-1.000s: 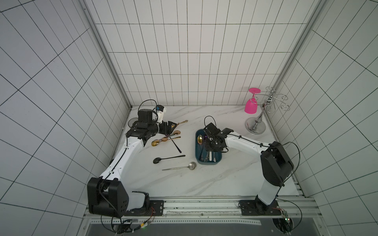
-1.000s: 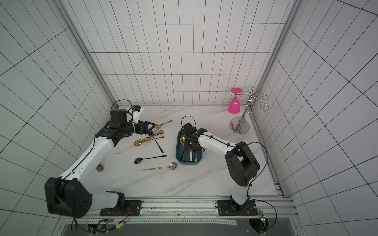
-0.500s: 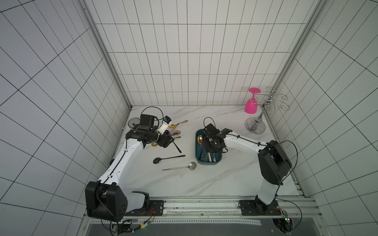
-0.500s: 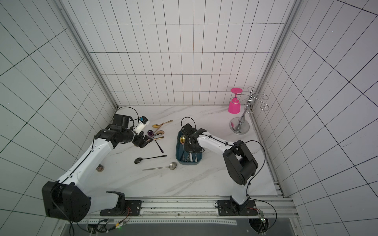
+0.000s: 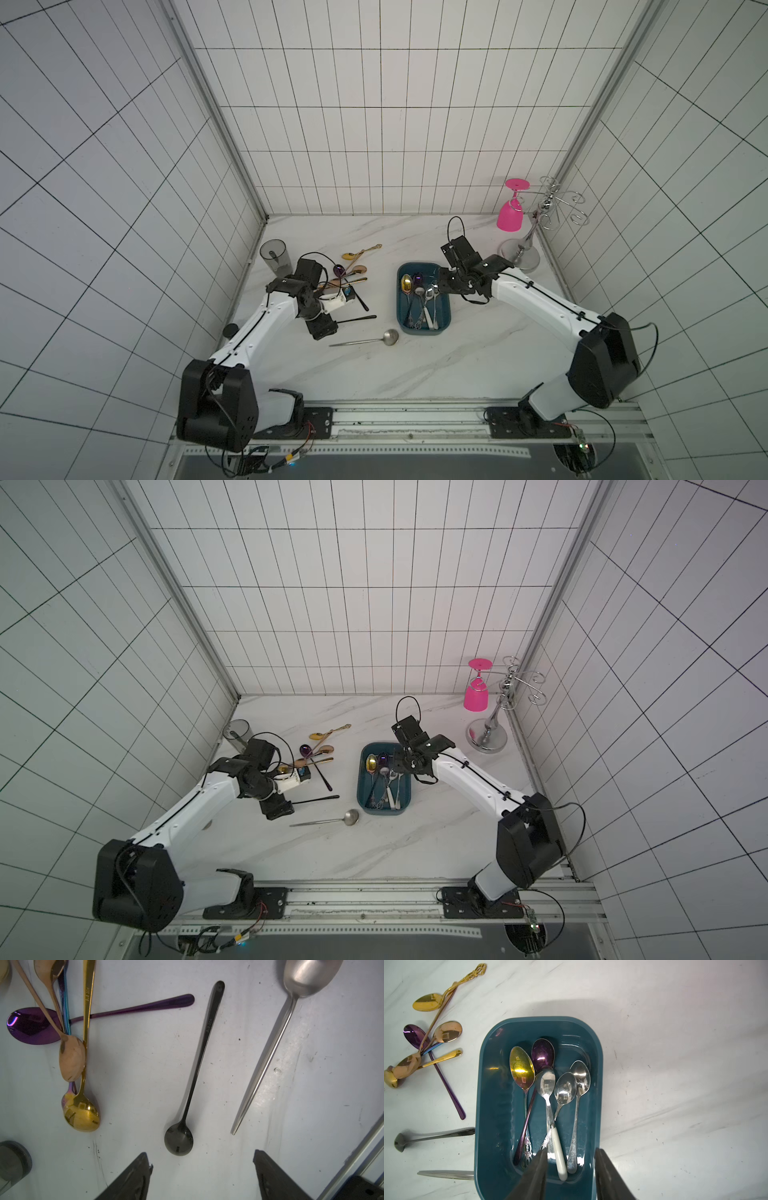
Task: Put the spoon into the storage box
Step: Place the spoon in the storage box, then pick up the spoon from the center of the board.
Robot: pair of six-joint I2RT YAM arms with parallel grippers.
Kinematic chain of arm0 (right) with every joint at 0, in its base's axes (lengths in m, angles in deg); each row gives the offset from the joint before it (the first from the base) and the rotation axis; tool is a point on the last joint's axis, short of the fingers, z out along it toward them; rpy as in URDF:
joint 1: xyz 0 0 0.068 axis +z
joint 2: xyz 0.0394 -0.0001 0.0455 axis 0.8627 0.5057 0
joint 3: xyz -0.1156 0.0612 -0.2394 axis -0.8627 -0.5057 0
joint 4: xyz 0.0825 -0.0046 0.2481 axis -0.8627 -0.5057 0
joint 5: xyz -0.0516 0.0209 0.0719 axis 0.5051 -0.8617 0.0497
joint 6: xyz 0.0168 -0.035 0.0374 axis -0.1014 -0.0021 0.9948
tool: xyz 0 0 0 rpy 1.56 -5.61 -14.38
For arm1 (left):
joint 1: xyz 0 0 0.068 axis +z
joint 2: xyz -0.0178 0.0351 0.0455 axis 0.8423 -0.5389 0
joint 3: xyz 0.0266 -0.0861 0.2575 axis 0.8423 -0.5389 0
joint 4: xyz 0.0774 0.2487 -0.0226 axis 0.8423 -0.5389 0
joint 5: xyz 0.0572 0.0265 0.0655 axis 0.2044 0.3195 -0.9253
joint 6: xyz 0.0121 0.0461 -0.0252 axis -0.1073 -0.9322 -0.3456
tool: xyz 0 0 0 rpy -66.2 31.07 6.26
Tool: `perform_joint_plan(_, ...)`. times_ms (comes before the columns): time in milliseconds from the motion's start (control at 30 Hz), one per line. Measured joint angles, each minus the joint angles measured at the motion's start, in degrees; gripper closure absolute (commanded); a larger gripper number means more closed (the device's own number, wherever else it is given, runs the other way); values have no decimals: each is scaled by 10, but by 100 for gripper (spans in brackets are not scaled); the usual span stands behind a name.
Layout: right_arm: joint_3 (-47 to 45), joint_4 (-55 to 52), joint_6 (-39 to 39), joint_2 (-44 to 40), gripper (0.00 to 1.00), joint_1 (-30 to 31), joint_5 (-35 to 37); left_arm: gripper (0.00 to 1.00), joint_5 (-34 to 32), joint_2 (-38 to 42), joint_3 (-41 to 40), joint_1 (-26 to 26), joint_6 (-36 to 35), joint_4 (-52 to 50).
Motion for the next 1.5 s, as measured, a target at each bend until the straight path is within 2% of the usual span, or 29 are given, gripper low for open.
perform_joint_plan(333, -38, 2, -90, -94, 28, -51, 20, 21, -30, -94, -4, -5, -83, 42)
perform_joint_plan(433, -54, 2, -114, -126, 19, -69, 33, 24, -35, -128, 1, -11, -98, 50)
perform_joint_plan(533, -69, 2, -134, -156, 16, -88, 44, 30, -37, -151, 10, -17, -110, 54)
perform_joint_plan(667, -89, 2, -152, -192, 14, -115, 52, 41, -42, -180, 21, -27, -121, 59)
perform_joint_plan(867, -98, 2, -162, -209, 14, -135, 52, 51, -53, -213, 29, -31, -129, 67)
perform_joint_plan(1167, -100, 3, -163, -209, 14, -139, 41, 86, -73, -216, 30, -31, -149, 88)
perform_joint_plan(1267, -100, 3, -163, -209, 14, -139, 32, 100, -77, -216, 30, -31, -157, 90)
perform_joint_plan(1367, -100, 7, -163, -209, 16, -139, 16, 100, -79, -213, 29, -32, -161, 88)
perform_joint_plan(1500, -102, 24, -167, -209, 22, -142, -34, 100, -80, -200, 30, -37, -171, 81)
